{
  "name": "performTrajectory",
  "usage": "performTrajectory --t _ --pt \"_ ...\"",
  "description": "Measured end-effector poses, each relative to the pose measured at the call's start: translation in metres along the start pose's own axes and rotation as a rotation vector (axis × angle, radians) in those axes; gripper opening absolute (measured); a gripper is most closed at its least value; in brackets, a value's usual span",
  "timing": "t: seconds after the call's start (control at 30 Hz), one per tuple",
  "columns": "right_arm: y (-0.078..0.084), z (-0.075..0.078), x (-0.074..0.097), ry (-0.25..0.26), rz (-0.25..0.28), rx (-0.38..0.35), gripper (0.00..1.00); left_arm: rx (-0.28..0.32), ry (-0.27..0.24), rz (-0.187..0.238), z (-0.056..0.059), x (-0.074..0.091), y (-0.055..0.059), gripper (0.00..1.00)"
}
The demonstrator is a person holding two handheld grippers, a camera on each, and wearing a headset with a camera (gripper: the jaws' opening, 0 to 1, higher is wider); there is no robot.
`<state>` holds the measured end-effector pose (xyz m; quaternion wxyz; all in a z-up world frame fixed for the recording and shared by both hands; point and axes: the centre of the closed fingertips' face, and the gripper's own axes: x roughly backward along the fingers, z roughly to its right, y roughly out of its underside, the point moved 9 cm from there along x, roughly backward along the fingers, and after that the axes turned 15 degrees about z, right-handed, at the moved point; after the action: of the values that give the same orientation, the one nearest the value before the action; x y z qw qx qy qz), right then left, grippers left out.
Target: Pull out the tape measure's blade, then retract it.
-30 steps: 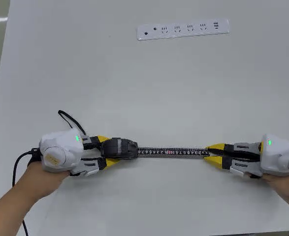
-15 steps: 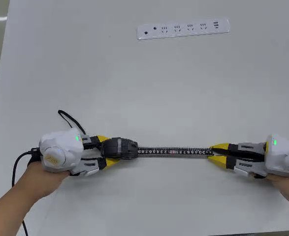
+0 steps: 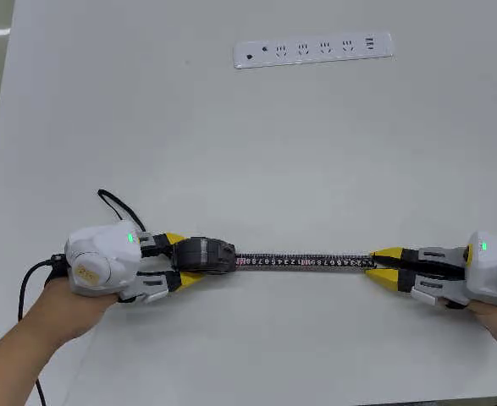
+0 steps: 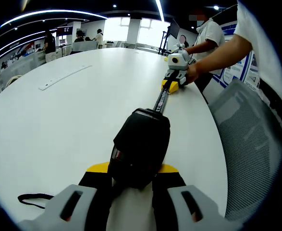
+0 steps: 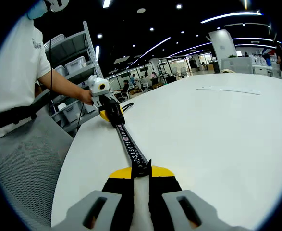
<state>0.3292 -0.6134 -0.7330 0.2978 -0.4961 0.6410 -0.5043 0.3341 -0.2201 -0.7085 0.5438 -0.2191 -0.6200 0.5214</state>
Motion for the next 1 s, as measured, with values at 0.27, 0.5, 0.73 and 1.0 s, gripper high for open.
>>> performTrajectory --t 0.27,0.5,0.73,1.0 --pt "0.001 0.002 0.007 0.010 -0.005 -0.006 0.07 0.000 0.000 0.002 -0.001 0.000 0.001 0.28" --pt "0.000 0.004 0.013 0.023 -0.001 -0.003 0.07 0.001 0.000 0.002 -0.001 0.000 0.001 0.28" --pt "0.001 0.007 0.018 0.035 0.004 -0.008 0.07 0.002 -0.001 0.002 -0.001 0.000 0.002 0.28" --pt "0.001 0.007 0.021 0.048 0.004 0.000 0.07 0.004 -0.003 0.002 -0.001 0.000 0.002 0.28"
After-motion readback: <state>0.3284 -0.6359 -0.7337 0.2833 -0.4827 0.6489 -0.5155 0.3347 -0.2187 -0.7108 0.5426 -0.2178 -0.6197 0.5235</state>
